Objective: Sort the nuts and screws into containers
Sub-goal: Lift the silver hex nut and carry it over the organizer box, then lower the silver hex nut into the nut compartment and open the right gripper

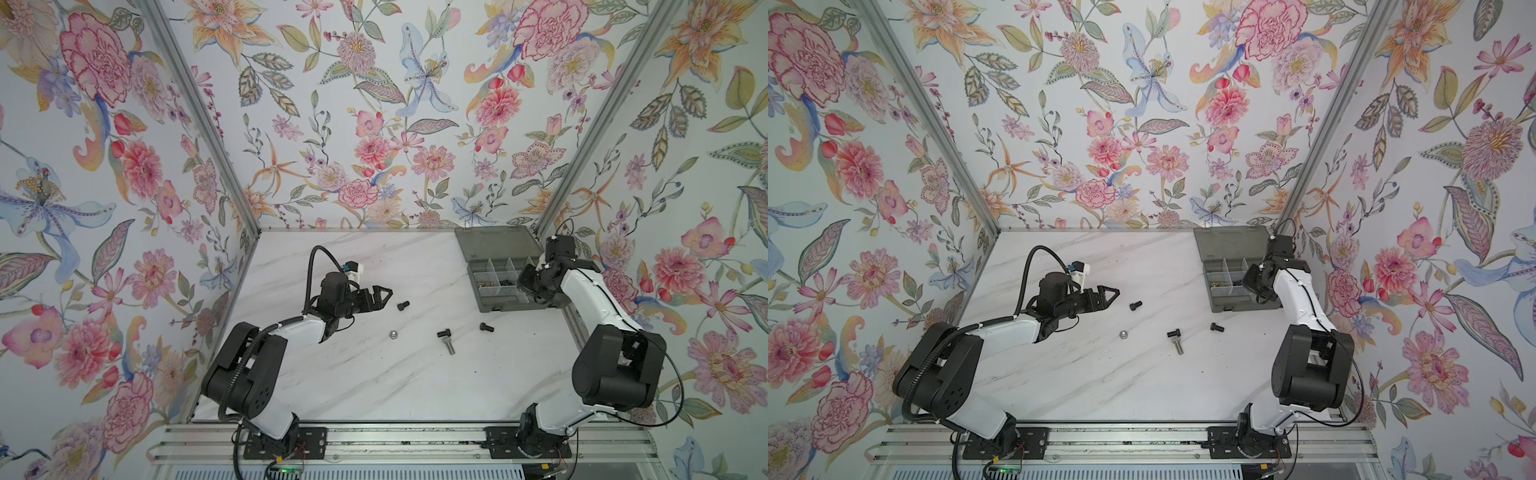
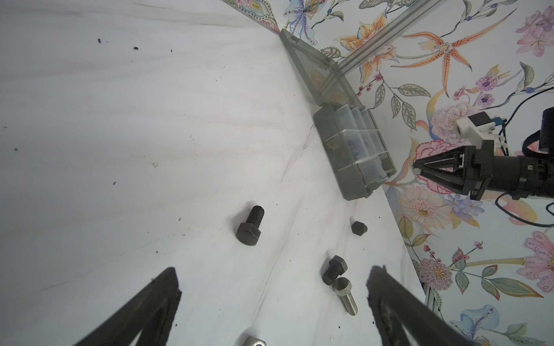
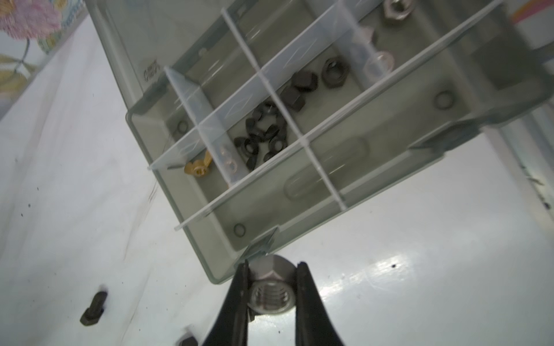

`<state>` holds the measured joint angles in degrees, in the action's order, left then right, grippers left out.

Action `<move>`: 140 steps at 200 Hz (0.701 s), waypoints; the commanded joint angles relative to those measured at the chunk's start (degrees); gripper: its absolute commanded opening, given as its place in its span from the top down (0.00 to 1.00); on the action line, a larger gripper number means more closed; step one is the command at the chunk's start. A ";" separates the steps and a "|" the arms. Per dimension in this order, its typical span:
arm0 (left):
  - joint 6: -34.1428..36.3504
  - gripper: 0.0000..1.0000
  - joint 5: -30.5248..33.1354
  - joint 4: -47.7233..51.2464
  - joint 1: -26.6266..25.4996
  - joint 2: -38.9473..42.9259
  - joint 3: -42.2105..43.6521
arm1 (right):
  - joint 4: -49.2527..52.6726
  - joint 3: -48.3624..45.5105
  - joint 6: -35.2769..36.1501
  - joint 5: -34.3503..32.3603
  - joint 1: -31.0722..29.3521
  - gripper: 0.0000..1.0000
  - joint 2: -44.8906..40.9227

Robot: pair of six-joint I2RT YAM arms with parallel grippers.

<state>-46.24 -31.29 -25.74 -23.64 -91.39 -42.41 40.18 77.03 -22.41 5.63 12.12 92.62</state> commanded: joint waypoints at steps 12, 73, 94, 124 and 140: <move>0.81 0.01 -1.22 -2.51 -0.14 0.62 0.71 | 1.21 8.34 1.44 -2.25 5.21 1.00 4.81; 1.12 0.01 -1.68 -1.89 0.37 0.08 0.46 | 1.12 19.95 0.24 -6.44 8.36 1.00 17.80; 1.30 0.01 -2.77 -0.45 0.70 -1.00 -1.17 | 1.19 22.68 -0.56 -7.59 8.25 1.00 20.65; 1.28 0.00 -4.32 0.97 0.73 -2.58 -3.86 | 1.13 24.46 -1.07 -8.35 8.27 1.00 23.54; 0.31 0.01 -4.98 0.72 0.70 -3.58 -4.81 | 1.12 24.76 -1.36 -8.22 8.36 1.00 24.84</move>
<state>-45.89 -33.91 -25.54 -23.35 -93.30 -44.53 40.49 99.81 -22.72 -1.17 20.34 115.74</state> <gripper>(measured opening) 0.994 0.198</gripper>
